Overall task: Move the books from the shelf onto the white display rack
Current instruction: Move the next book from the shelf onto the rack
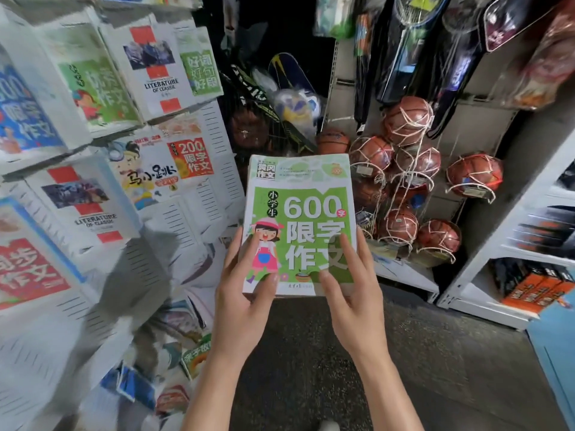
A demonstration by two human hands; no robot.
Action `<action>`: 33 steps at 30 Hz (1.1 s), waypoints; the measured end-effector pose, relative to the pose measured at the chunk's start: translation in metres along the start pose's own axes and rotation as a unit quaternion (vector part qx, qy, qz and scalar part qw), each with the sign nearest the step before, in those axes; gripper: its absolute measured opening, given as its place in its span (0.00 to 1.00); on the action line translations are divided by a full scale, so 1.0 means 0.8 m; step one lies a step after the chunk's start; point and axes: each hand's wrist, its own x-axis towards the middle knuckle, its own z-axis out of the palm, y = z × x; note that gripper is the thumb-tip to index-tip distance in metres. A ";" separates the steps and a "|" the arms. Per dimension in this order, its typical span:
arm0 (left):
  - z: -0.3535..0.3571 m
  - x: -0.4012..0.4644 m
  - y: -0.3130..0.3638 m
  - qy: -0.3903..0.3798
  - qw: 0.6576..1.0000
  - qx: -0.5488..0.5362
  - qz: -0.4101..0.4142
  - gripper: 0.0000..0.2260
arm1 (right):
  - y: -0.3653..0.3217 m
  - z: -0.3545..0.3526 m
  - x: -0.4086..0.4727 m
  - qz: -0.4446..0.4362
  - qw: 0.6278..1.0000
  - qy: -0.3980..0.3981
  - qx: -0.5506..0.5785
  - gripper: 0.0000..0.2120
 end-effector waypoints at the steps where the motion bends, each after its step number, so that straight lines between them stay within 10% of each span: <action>1: 0.009 0.016 -0.009 0.002 1.000 0.003 -0.002 0.25 | 0.011 0.003 0.020 -0.002 1.000 -0.003 0.003 0.27; 17: 0.141 0.323 -0.133 0.113 0.993 0.033 -0.019 0.26 | 0.144 0.052 0.409 -0.076 0.990 -0.106 0.054 0.27; 33: 0.117 0.546 -0.339 0.127 0.987 0.085 -0.042 0.27 | 0.248 0.231 0.666 0.030 0.977 -0.182 0.110 0.25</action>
